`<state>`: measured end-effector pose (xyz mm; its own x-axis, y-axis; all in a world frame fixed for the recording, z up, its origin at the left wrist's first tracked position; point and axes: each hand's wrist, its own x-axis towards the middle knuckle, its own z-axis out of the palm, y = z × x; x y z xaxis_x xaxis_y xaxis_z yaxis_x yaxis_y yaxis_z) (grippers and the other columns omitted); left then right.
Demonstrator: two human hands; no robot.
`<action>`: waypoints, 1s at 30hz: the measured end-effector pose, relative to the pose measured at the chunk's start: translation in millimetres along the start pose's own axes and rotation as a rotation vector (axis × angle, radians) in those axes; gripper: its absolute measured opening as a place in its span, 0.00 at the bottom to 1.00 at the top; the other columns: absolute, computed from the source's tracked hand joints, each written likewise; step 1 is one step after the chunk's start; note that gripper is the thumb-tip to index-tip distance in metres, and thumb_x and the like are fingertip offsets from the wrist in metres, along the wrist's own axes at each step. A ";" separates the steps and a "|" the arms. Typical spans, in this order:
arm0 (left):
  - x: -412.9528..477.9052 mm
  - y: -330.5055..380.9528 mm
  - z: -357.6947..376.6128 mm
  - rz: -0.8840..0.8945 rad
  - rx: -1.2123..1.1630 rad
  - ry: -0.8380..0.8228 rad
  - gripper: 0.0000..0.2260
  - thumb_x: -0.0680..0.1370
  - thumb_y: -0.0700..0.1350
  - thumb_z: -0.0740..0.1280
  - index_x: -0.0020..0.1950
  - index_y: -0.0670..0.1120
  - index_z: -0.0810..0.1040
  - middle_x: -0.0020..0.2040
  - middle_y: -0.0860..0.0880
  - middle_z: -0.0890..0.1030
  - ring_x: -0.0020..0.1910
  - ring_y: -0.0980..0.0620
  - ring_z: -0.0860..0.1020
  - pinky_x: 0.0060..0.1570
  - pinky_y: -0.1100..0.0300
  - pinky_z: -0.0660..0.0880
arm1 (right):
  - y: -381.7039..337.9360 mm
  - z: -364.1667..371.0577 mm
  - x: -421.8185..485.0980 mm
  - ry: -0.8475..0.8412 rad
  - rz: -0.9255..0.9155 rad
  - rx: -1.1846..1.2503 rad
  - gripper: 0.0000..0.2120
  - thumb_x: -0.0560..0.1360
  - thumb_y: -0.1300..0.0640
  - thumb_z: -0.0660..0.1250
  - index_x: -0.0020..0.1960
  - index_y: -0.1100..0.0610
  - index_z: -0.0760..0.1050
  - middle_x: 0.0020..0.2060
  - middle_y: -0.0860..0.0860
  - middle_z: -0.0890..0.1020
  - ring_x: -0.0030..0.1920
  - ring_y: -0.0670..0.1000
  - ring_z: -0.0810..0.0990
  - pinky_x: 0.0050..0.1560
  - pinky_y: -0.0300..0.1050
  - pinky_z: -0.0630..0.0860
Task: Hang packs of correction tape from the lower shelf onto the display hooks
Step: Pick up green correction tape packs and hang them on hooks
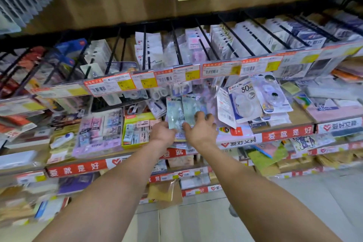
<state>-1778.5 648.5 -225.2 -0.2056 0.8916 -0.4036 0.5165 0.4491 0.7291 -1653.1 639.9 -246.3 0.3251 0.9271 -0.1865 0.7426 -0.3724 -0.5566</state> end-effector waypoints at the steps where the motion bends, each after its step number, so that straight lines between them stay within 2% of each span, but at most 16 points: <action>1: -0.7 -2.1 1.2 -0.014 -0.061 -0.017 0.04 0.78 0.42 0.71 0.52 0.48 0.82 0.47 0.47 0.82 0.48 0.44 0.81 0.54 0.50 0.80 | 1.4 0.6 -1.0 0.005 -0.006 0.033 0.24 0.76 0.42 0.66 0.65 0.53 0.68 0.66 0.58 0.67 0.62 0.65 0.73 0.60 0.59 0.72; 3: 0.2 -6.5 2.3 -0.038 -0.137 -0.033 0.06 0.79 0.39 0.69 0.45 0.50 0.80 0.48 0.46 0.83 0.49 0.43 0.81 0.55 0.47 0.81 | 2.1 -0.1 -3.7 0.024 -0.014 0.079 0.24 0.75 0.44 0.68 0.65 0.54 0.67 0.66 0.58 0.66 0.61 0.65 0.73 0.59 0.58 0.73; 4: 0.8 -8.8 2.0 -0.047 -0.160 -0.037 0.06 0.80 0.39 0.68 0.45 0.50 0.80 0.50 0.46 0.83 0.49 0.44 0.81 0.54 0.49 0.80 | 1.4 -0.8 -4.7 0.032 -0.007 0.096 0.26 0.74 0.44 0.69 0.66 0.54 0.67 0.67 0.58 0.66 0.61 0.65 0.73 0.59 0.58 0.73; 7: -2.6 -9.5 -2.0 -0.065 -0.180 -0.016 0.05 0.82 0.40 0.65 0.52 0.48 0.80 0.50 0.47 0.81 0.48 0.47 0.77 0.50 0.58 0.73 | -1.0 -3.9 -6.2 0.040 0.035 0.114 0.32 0.72 0.42 0.71 0.70 0.54 0.66 0.69 0.58 0.66 0.64 0.65 0.72 0.62 0.57 0.71; 10: -2.4 -12.7 -3.0 -0.089 -0.208 0.006 0.06 0.82 0.40 0.65 0.57 0.43 0.80 0.55 0.47 0.78 0.51 0.48 0.75 0.53 0.60 0.72 | -2.6 -4.1 -10.4 0.043 0.069 0.135 0.36 0.70 0.41 0.72 0.72 0.53 0.65 0.69 0.58 0.66 0.66 0.65 0.70 0.64 0.58 0.71; 11: -3.9 -10.5 -4.1 -0.104 -0.225 -0.005 0.09 0.82 0.40 0.64 0.61 0.42 0.78 0.57 0.47 0.77 0.52 0.47 0.75 0.56 0.58 0.74 | -3.1 -3.5 -12.0 0.045 0.078 0.146 0.37 0.69 0.40 0.72 0.72 0.53 0.65 0.68 0.58 0.66 0.67 0.65 0.69 0.64 0.59 0.71; 13: -2.2 -7.8 -5.1 -0.173 -0.316 -0.044 0.10 0.83 0.39 0.64 0.63 0.41 0.76 0.61 0.46 0.75 0.50 0.45 0.77 0.57 0.47 0.79 | -4.7 -3.2 -15.2 0.046 0.085 0.157 0.37 0.69 0.40 0.72 0.73 0.52 0.65 0.68 0.58 0.67 0.67 0.64 0.69 0.64 0.59 0.71; 15: 0.0 -2.4 -7.7 -0.231 -0.396 -0.061 0.09 0.83 0.39 0.63 0.62 0.41 0.74 0.64 0.46 0.72 0.50 0.40 0.79 0.53 0.42 0.81 | -6.4 -4.7 -16.5 0.042 0.077 0.161 0.37 0.69 0.40 0.71 0.73 0.52 0.64 0.68 0.58 0.68 0.68 0.63 0.68 0.64 0.60 0.70; 17: -0.6 4.7 -10.3 -0.281 -0.485 -0.074 0.10 0.83 0.39 0.62 0.64 0.41 0.73 0.64 0.46 0.71 0.44 0.38 0.82 0.48 0.42 0.83 | -8.5 -7.1 -17.6 0.046 0.066 0.168 0.37 0.69 0.40 0.71 0.73 0.51 0.64 0.68 0.57 0.68 0.69 0.62 0.68 0.64 0.60 0.69; 22: -7.3 9.1 -9.3 -0.296 -0.588 -0.079 0.08 0.83 0.36 0.61 0.61 0.36 0.75 0.60 0.40 0.77 0.44 0.41 0.81 0.33 0.48 0.83 | -13.0 -14.2 -29.9 0.075 0.054 0.133 0.37 0.68 0.40 0.71 0.73 0.50 0.65 0.67 0.55 0.68 0.68 0.60 0.67 0.63 0.59 0.70; 25: -13.1 7.1 -12.1 -0.309 -0.591 -0.094 0.07 0.83 0.35 0.61 0.59 0.35 0.74 0.61 0.38 0.76 0.48 0.37 0.82 0.30 0.50 0.82 | -12.4 -15.0 -41.1 0.068 0.041 0.137 0.36 0.68 0.39 0.72 0.71 0.50 0.67 0.66 0.54 0.67 0.67 0.59 0.66 0.62 0.58 0.72; 27: -17.3 4.0 -14.7 -0.314 -0.577 -0.101 0.07 0.83 0.35 0.60 0.61 0.36 0.71 0.64 0.42 0.73 0.50 0.35 0.82 0.30 0.51 0.82 | -11.5 -14.0 -48.8 0.072 0.043 0.132 0.37 0.67 0.38 0.72 0.72 0.50 0.67 0.67 0.54 0.67 0.68 0.59 0.65 0.64 0.57 0.70; 30: -22.4 -3.0 -18.0 -0.330 -0.568 -0.113 0.14 0.84 0.37 0.60 0.70 0.39 0.68 0.70 0.44 0.68 0.40 0.39 0.84 0.33 0.51 0.83 | -10.3 -12.8 -57.3 0.038 0.080 0.120 0.42 0.67 0.36 0.73 0.75 0.50 0.64 0.73 0.58 0.63 0.71 0.63 0.63 0.68 0.57 0.66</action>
<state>-1790.4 628.3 -208.4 -0.1740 0.7040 -0.6885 -0.0830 0.6862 0.7226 -1671.9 590.0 -219.6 0.4040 0.8917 -0.2042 0.6392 -0.4349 -0.6342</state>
